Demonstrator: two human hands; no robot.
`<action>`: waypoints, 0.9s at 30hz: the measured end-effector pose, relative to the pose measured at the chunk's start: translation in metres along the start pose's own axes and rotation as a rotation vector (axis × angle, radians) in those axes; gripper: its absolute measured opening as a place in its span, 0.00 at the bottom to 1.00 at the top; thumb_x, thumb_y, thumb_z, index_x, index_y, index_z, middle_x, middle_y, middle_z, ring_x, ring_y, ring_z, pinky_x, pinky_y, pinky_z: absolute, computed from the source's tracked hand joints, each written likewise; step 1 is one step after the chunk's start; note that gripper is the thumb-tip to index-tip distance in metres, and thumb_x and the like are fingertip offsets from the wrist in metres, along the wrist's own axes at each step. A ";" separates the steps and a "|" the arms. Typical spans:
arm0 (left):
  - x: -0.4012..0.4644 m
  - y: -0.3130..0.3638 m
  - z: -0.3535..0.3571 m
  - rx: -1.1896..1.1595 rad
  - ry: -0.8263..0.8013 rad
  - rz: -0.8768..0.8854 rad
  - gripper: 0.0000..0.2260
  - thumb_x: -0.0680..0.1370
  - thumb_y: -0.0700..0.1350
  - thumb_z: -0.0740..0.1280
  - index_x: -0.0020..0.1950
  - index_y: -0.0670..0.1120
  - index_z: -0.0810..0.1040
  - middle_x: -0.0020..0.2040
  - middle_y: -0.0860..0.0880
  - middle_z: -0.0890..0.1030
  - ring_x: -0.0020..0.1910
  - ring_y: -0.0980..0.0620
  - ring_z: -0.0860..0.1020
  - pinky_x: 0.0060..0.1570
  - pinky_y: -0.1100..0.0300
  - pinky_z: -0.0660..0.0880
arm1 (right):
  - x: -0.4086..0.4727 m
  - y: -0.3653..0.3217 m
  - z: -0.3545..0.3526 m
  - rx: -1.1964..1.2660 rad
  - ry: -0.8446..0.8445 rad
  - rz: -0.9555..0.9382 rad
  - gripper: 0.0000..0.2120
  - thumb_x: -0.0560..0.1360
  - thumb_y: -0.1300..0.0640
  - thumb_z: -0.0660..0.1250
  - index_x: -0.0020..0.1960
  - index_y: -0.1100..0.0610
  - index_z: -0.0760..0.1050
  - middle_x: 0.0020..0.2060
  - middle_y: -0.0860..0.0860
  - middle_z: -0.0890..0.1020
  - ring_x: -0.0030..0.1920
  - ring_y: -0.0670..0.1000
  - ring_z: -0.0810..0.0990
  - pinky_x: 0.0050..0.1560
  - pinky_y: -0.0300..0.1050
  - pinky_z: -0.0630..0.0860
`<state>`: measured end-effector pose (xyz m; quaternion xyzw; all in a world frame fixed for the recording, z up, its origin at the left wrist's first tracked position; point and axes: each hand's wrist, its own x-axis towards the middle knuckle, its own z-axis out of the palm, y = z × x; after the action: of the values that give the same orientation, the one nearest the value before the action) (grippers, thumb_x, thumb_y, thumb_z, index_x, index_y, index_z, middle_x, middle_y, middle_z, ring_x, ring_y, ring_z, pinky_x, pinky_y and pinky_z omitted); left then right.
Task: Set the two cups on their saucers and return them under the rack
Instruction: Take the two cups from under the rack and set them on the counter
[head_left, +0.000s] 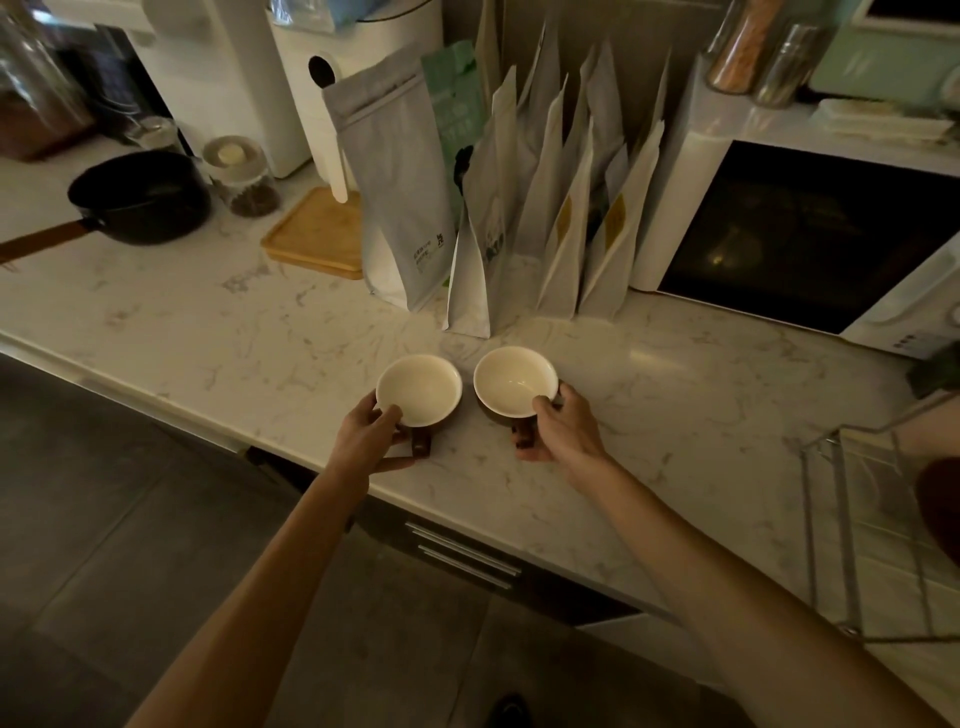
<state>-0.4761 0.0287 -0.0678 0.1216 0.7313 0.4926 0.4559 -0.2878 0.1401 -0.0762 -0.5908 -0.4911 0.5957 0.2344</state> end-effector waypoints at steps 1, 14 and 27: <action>-0.001 0.001 0.001 0.025 0.014 0.000 0.23 0.81 0.43 0.62 0.76 0.51 0.62 0.63 0.42 0.75 0.55 0.44 0.78 0.40 0.48 0.80 | -0.001 -0.001 -0.001 -0.032 0.002 0.004 0.19 0.79 0.56 0.60 0.69 0.54 0.69 0.60 0.57 0.78 0.50 0.59 0.83 0.29 0.51 0.83; -0.049 0.007 0.019 1.105 0.197 0.608 0.28 0.79 0.57 0.60 0.75 0.47 0.59 0.72 0.39 0.67 0.66 0.37 0.70 0.62 0.41 0.68 | -0.042 -0.015 -0.045 -1.012 0.142 -0.435 0.24 0.81 0.43 0.56 0.74 0.51 0.61 0.67 0.56 0.72 0.61 0.59 0.76 0.54 0.53 0.74; -0.152 0.017 0.097 1.598 -0.366 0.729 0.27 0.79 0.62 0.56 0.76 0.56 0.59 0.76 0.49 0.64 0.74 0.46 0.64 0.71 0.44 0.63 | -0.121 0.000 -0.130 -1.395 -0.048 -0.471 0.22 0.79 0.46 0.57 0.70 0.53 0.68 0.65 0.57 0.74 0.64 0.60 0.72 0.65 0.58 0.63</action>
<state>-0.3201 0.0001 0.0197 0.7040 0.6877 -0.0764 0.1598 -0.1433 0.0755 0.0043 -0.4680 -0.8749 0.0915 -0.0850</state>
